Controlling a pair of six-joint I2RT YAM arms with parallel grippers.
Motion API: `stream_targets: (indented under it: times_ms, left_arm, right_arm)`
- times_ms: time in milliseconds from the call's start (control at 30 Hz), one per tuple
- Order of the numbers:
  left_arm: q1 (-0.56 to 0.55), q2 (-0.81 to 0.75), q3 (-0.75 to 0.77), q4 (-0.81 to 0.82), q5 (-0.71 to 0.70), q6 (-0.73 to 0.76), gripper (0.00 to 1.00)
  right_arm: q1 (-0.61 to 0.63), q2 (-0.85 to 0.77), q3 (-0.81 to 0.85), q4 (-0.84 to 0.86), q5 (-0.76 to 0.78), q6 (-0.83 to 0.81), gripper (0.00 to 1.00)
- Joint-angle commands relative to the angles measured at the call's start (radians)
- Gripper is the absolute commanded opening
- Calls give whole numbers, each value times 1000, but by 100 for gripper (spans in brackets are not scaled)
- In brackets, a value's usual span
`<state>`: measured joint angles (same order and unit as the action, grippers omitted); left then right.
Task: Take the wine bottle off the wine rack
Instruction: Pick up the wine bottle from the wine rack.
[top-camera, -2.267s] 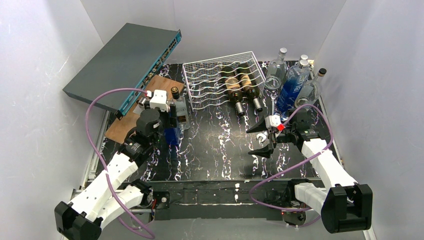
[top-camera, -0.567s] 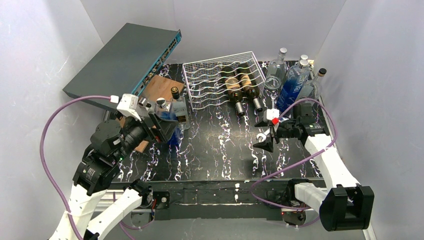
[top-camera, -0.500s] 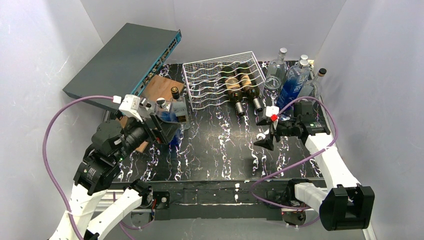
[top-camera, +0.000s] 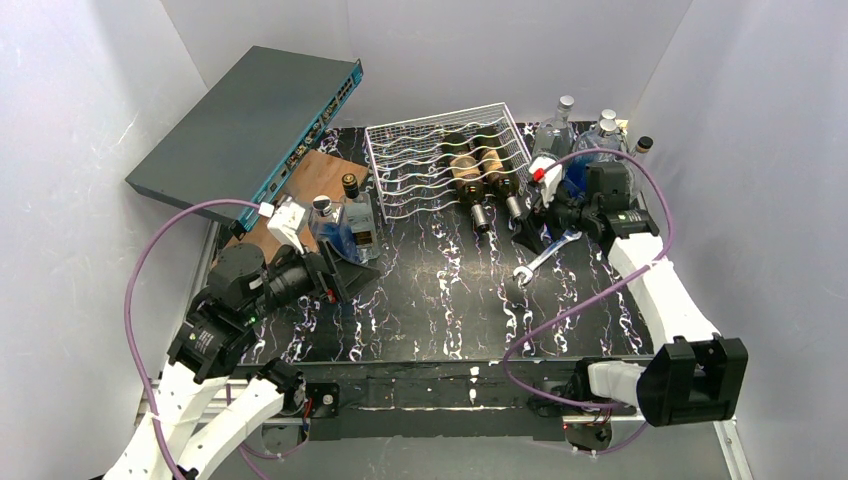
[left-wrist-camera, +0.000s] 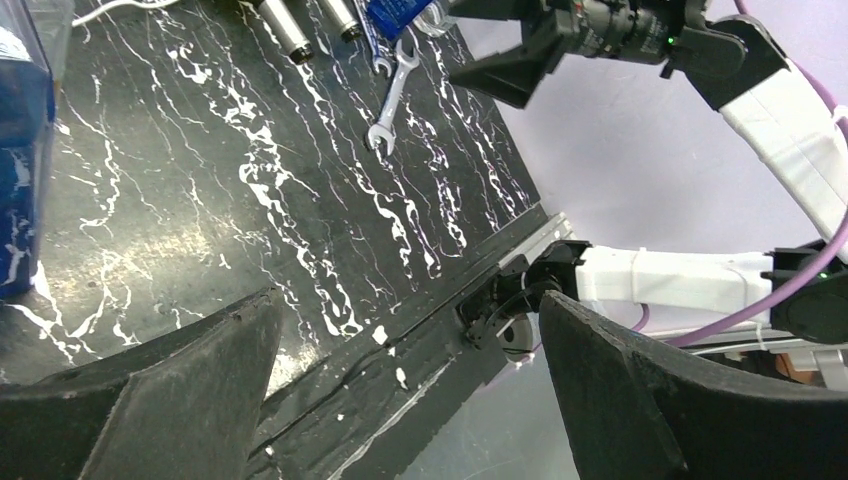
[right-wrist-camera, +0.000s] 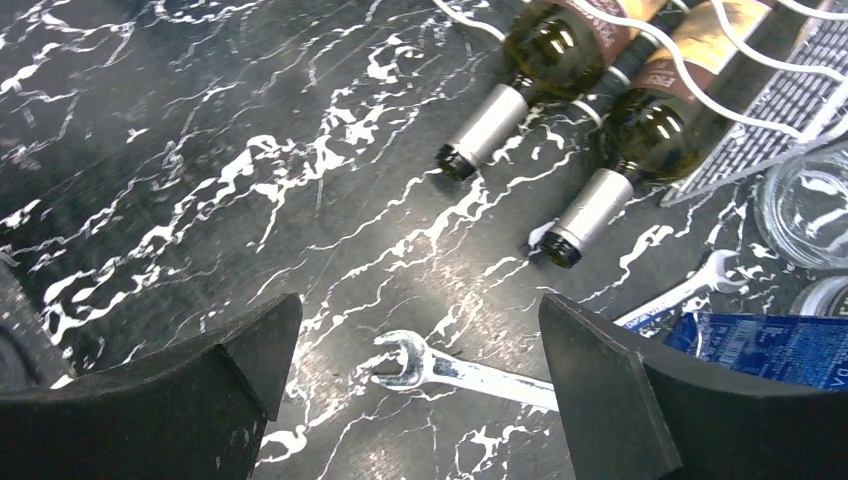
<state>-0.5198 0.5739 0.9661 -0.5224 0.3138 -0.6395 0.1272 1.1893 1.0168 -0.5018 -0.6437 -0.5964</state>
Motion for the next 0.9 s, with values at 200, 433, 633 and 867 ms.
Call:
stream_targets:
  times_ms: [200,433,633,867]
  left_arm:
    - [4,-10,-24,44,32,-51,98]
    - [3,-12,-42,44,23,-65,98]
    - [3,-13,-53,44,14,-69,98]
    - [3,-20,-65,44,6,-72,98]
  right_arm:
    - [88,134,73,221,299,204,98]
    - [143,197,20,418,489,321,98]
    - [164,310,37,528,700,512,97]
    - [164,423,57,580,715,588,92]
